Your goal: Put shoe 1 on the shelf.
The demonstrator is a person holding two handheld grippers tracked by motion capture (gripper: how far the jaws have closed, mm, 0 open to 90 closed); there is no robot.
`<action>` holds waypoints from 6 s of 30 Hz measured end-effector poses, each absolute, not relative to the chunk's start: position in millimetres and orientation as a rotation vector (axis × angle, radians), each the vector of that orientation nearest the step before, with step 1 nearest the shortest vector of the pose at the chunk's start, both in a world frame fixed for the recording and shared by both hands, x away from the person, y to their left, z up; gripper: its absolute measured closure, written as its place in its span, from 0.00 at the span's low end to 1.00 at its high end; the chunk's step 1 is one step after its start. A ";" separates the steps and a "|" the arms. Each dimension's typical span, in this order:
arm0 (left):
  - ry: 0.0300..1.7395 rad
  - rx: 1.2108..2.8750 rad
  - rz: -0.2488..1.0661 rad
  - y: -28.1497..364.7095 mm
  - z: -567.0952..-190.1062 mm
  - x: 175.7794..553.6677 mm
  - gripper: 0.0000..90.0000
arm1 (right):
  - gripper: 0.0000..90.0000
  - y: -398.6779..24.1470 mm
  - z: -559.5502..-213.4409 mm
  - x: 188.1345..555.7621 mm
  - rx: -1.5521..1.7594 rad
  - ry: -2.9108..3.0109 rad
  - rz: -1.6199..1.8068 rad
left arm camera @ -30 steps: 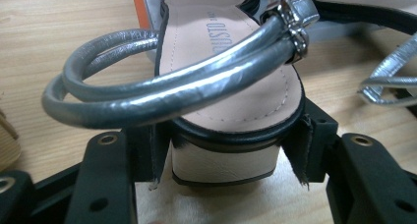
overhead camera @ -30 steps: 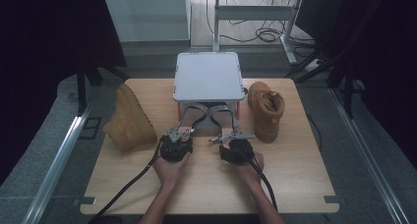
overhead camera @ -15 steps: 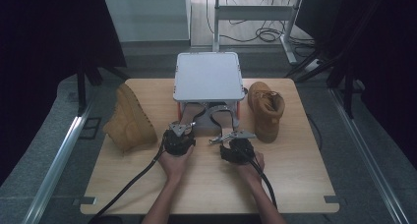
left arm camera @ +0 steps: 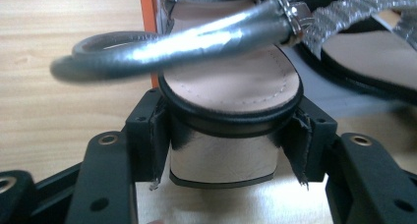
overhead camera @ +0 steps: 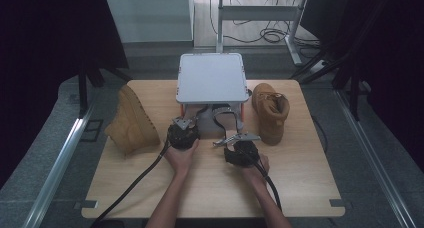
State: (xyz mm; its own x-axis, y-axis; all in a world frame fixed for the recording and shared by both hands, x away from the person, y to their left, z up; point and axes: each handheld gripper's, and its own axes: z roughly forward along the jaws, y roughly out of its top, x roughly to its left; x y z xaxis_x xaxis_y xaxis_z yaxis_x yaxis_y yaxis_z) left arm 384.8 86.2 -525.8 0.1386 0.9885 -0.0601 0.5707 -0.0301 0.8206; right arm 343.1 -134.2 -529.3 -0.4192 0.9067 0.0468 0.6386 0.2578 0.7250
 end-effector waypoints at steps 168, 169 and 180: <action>1.368 1.684 0.629 94.2 -503.8 377.5 0.33 | 0.38 -90.6 -510.3 415.5 1.516 1.823 1.047; 1.366 1.683 0.629 96.0 -502.8 375.1 0.33 | 0.38 -91.6 -508.4 413.1 1.508 1.829 1.047; 1.398 1.662 0.627 121.8 -515.3 362.4 0.69 | 0.79 -122.9 -497.8 383.1 1.472 1.772 1.154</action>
